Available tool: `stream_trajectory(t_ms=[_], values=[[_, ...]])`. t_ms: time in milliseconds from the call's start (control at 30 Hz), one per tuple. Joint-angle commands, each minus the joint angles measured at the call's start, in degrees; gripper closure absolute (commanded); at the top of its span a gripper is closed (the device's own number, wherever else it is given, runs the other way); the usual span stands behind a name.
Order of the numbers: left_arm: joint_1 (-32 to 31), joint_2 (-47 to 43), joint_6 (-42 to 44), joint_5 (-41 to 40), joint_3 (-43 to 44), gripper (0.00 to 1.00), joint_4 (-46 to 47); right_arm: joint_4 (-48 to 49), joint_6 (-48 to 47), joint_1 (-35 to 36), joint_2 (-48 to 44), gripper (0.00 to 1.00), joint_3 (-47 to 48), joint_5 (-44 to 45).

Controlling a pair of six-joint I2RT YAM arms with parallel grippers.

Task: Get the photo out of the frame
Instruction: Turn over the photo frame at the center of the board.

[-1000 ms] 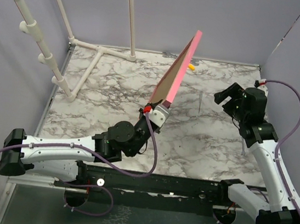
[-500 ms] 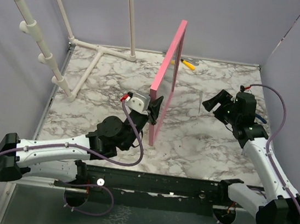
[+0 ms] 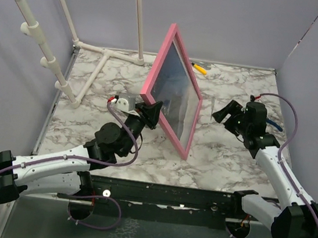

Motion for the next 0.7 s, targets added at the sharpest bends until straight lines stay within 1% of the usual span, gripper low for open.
stream_trajectory(t_ms=[0, 167, 267, 367, 500, 567, 667], values=[[1.57, -5.28, -8.41, 2.15, -5.27, 1.00, 1.39, 1.65, -1.59, -0.31, 0.55, 0.24, -2.05, -0.86], [2.58, -12.25, -13.23, 0.99, -13.69, 1.00, 2.34, 2.41, -2.99, -0.33, 0.09, 0.24, -4.75, -1.26], [2.64, -15.67, -15.04, 0.16, -16.83, 1.00, 0.46, 4.29, -3.37, -0.60, -0.35, 0.25, -7.29, -3.94], [2.68, -19.69, -16.51, -1.68, -20.09, 1.00, -1.36, 6.30, -2.73, -1.43, -0.13, 0.29, -9.46, -7.37], [2.68, -25.30, -18.39, -3.88, -23.51, 1.00, -4.19, 11.24, -1.49, -3.91, 2.05, 0.34, -13.12, -15.10], [2.80, -27.73, -19.52, -4.48, -25.77, 1.00, -4.05, 15.38, -0.37, -5.64, 3.58, 0.35, -15.40, -22.19], [2.77, -30.71, -20.82, -5.33, -28.25, 1.00, -3.67, 22.23, 1.09, -6.10, 6.06, 0.35, -18.03, -27.77]])
